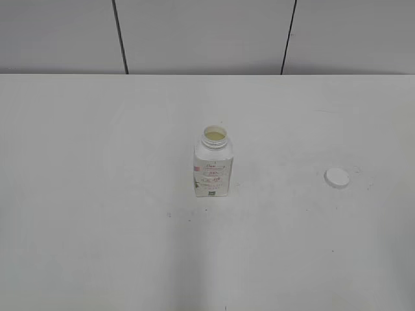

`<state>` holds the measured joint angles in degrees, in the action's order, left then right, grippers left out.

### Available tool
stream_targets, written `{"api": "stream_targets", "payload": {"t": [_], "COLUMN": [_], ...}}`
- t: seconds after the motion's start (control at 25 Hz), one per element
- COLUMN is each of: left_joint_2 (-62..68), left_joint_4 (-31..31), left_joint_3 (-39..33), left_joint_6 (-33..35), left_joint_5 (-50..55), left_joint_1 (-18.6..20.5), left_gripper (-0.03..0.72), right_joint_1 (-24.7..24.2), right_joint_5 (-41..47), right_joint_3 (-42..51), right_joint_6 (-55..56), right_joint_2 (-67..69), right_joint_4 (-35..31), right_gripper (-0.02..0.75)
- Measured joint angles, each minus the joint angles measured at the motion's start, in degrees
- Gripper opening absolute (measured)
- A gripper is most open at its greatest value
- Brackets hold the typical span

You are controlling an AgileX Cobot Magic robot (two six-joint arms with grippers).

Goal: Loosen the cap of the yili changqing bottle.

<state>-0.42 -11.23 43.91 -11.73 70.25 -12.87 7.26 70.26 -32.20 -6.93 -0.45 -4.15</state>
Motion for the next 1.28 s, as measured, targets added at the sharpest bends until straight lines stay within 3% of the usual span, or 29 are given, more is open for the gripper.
{"api": "stream_targets", "payload": {"t": [0.32,0.68,1.28], "left_joint_2": [0.00,0.00,0.00], "left_joint_4": [2.19,5.65,5.97], "left_joint_3": [-10.73,-13.95,-14.02], "left_joint_6": [0.25,0.71,1.06], "left_joint_5": [0.42,-8.74,-9.44], "left_joint_1": [0.00,0.00,1.33], "left_gripper": [0.536,0.536,0.533], "right_joint_1": [0.00,0.00,0.00], "right_joint_5": [-6.53,-7.32,-7.39], "right_joint_3": [2.68,2.74,2.74], "right_joint_6": [-0.56,-0.61,-0.73], "right_joint_2": [0.00,0.00,0.00], "right_joint_4": [0.11,0.22,0.34], "right_gripper": [0.585,0.585,0.585]}}
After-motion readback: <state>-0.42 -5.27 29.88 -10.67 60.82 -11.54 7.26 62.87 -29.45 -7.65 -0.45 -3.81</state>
